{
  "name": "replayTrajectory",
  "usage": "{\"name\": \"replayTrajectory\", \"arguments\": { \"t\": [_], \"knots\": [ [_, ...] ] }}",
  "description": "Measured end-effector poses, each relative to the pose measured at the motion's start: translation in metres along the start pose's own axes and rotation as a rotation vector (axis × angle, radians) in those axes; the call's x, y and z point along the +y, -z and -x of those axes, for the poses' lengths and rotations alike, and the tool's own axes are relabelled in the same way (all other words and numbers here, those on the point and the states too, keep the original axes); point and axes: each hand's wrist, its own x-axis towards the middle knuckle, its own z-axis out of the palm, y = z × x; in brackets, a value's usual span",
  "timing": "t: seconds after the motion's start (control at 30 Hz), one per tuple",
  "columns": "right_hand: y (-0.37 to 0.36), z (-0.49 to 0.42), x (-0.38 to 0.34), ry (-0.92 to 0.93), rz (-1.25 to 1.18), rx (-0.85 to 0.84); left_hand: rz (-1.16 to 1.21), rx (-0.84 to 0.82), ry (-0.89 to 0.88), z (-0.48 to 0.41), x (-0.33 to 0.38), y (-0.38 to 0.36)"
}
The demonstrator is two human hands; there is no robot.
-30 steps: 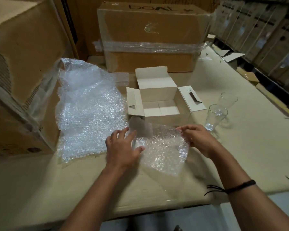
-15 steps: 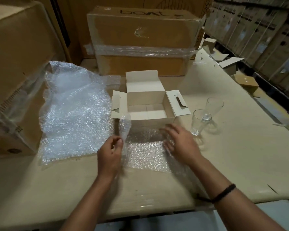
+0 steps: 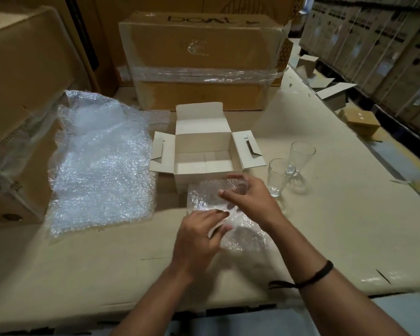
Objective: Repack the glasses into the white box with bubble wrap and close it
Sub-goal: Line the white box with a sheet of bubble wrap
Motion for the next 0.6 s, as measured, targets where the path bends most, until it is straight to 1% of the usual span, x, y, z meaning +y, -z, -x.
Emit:
{"name": "replayTrajectory", "arguments": {
  "t": [0.07,0.13,0.17,0.2,0.23,0.27,0.3,0.4,0.47,0.53,0.6],
  "knots": [
    [0.008,-0.004,0.003,-0.053,-0.011,0.091,-0.057,0.053,0.005,0.002,0.002,0.002],
    [0.019,-0.006,0.014,-0.12,-0.048,0.143,-0.173,0.057,0.074,0.006,-0.002,0.009],
    [0.024,-0.007,0.023,-0.147,-0.066,0.16,-0.258,0.001,0.134,0.008,-0.007,0.012],
    [0.028,-0.007,0.031,-0.17,-0.081,0.177,-0.346,-0.088,0.205,0.011,-0.012,0.013],
    [0.03,-0.007,0.039,-0.189,-0.09,0.194,-0.417,-0.187,0.28,0.014,-0.016,0.013],
    [0.03,-0.007,0.045,-0.202,-0.094,0.206,-0.459,-0.249,0.337,0.016,-0.018,0.012],
    [0.03,-0.007,0.049,-0.211,-0.097,0.216,-0.466,-0.248,0.361,0.018,-0.018,0.01],
    [0.028,-0.009,0.05,-0.223,-0.092,0.225,-0.404,-0.11,0.327,0.016,-0.015,0.01],
    [0.026,-0.011,0.05,-0.208,-0.046,0.231,-0.408,-0.067,0.299,0.014,-0.016,0.016],
    [0.025,-0.013,0.048,-0.17,0.05,0.225,-0.445,-0.087,0.276,0.014,-0.022,0.024],
    [0.022,-0.012,0.047,-0.131,0.112,0.188,-0.528,-0.177,0.275,0.013,-0.03,0.034]
  ]
}}
